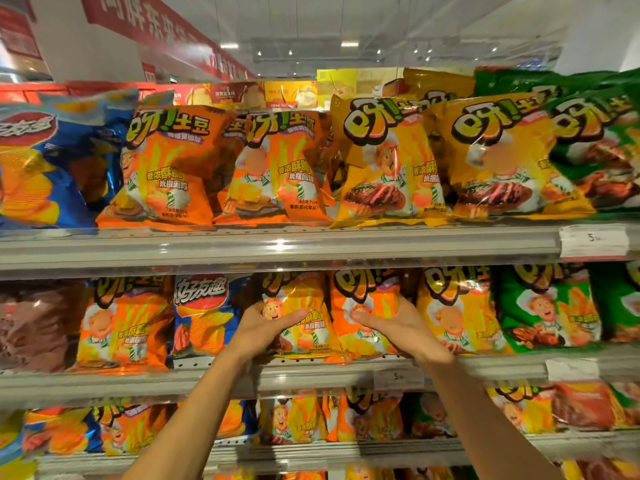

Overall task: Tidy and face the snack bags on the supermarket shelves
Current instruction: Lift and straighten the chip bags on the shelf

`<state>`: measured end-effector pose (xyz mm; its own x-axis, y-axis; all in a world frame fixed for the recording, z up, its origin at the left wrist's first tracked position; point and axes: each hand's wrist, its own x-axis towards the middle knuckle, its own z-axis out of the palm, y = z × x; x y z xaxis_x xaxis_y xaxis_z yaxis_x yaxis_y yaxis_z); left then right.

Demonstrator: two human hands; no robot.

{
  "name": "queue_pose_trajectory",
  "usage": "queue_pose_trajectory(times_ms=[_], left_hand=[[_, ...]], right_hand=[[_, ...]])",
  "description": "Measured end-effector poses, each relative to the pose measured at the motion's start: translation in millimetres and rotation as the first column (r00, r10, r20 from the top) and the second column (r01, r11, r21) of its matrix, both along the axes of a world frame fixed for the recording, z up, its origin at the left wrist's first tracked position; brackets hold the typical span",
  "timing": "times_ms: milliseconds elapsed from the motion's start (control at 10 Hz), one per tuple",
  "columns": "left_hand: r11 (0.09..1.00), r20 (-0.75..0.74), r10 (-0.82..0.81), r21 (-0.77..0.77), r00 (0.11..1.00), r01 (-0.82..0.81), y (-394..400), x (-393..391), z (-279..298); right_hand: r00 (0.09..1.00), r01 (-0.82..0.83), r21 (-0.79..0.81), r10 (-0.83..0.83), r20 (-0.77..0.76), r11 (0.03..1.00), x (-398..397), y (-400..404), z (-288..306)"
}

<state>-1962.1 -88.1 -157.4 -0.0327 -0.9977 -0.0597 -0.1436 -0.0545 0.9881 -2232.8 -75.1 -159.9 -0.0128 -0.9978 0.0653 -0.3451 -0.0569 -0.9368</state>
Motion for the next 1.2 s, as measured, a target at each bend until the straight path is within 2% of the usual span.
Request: queue_pose_trajectory(times_ms=[100,300,400,600,700,800,900,1000,1200], left_hand=[[1.000,-0.016,-0.005,-0.008,1.000,0.004,2.0,5.5,1.2],[1.000,-0.050,-0.015,-0.001,0.999,0.015,4.6,11.7,-3.1],[1.000,-0.040,-0.006,-0.015,0.999,0.005,5.1,10.5,-6.3],[0.993,-0.004,0.013,-0.116,1.000,-0.014,5.6,-16.0,-1.1],[0.979,0.028,0.027,-0.202,0.999,-0.021,7.4,-40.8,-0.6],[0.964,0.044,0.059,-0.261,0.997,-0.046,6.3,-69.1,-4.7],[0.963,0.080,0.090,-0.263,0.993,-0.066,6.0,-97.9,-10.8],[0.967,0.097,0.113,-0.240,0.989,-0.087,6.7,-123.2,-14.9],[0.978,0.146,0.071,-0.205,0.987,-0.040,6.4,-148.4,-21.2]], right_hand=[[0.996,0.082,-0.035,-0.083,-0.031,0.996,11.2,7.4,5.1],[0.921,0.227,-0.111,-0.250,-0.299,0.968,21.7,23.3,28.2],[0.886,0.280,-0.093,-0.295,-0.358,0.955,14.4,31.6,30.1],[0.904,0.297,-0.057,-0.300,-0.303,0.953,-20.8,52.3,25.8],[0.862,0.154,-0.315,-0.284,-0.421,0.936,-43.2,78.3,17.0],[0.755,0.074,-0.677,-0.484,-0.441,0.732,-66.9,96.3,9.4],[0.903,0.329,-0.238,-0.378,-0.205,0.914,-83.4,116.8,12.9],[0.948,0.309,-0.126,-0.316,-0.039,0.943,-104.0,121.6,2.4],[0.935,0.354,-0.185,-0.352,0.047,0.917,-122.6,138.0,-0.3]])
